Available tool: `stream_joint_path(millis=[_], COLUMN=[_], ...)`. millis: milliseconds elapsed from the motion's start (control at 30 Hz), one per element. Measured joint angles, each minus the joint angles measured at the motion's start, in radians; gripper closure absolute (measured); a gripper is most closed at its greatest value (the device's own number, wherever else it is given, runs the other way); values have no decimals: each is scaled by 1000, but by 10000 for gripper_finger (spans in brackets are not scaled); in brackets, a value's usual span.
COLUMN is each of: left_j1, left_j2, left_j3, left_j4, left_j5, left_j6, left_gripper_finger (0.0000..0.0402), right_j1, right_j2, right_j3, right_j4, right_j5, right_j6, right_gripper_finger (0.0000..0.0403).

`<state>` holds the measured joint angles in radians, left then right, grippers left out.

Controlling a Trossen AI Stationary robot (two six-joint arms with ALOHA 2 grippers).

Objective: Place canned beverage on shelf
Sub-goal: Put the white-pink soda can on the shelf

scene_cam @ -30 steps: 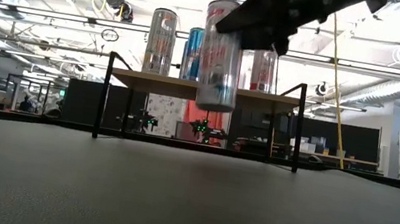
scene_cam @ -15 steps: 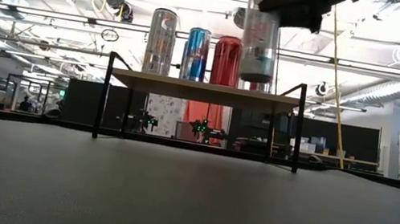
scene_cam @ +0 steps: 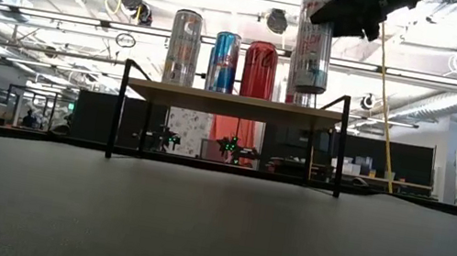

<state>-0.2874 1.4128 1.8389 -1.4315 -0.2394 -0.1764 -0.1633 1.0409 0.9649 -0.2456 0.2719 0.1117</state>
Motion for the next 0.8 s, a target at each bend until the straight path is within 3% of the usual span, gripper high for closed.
stream_joint_path(millis=[233, 800], left_j1=[0, 0], left_j2=[0, 0], left_j3=[0, 0], left_j4=[0, 0], left_j5=[0, 0], left_j6=[0, 1], left_gripper_finger=[58, 58], right_j1=[-121, -320], right_j2=[0, 58], right_j3=[0, 1], right_j4=[3, 48], right_j5=[-23, -221], right_j6=[-2, -6], right_gripper_finger=[203, 201])
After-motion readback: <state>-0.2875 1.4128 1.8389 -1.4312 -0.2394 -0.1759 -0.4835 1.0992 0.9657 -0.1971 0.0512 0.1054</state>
